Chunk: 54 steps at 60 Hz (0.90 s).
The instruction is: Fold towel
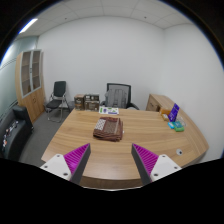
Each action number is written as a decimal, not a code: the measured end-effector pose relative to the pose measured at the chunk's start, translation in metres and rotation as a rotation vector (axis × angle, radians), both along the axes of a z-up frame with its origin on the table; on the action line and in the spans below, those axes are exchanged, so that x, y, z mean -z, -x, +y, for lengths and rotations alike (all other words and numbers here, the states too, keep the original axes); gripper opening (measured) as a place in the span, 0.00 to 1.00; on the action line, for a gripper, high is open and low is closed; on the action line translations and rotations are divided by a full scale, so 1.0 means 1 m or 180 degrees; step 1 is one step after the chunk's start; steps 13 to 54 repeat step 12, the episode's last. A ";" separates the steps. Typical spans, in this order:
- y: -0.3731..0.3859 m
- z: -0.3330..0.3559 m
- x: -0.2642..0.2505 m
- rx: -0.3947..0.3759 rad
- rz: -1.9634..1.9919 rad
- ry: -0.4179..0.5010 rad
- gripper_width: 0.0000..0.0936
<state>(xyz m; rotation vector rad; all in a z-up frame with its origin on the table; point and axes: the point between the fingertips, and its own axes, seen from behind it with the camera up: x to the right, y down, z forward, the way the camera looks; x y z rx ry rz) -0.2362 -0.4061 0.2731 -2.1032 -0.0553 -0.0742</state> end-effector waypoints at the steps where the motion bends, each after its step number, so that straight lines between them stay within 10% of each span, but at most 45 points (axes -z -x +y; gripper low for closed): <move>1: 0.000 -0.001 -0.001 0.0004 0.0002 -0.0012 0.92; 54: 0.001 -0.007 -0.004 0.0017 -0.0033 -0.0015 0.91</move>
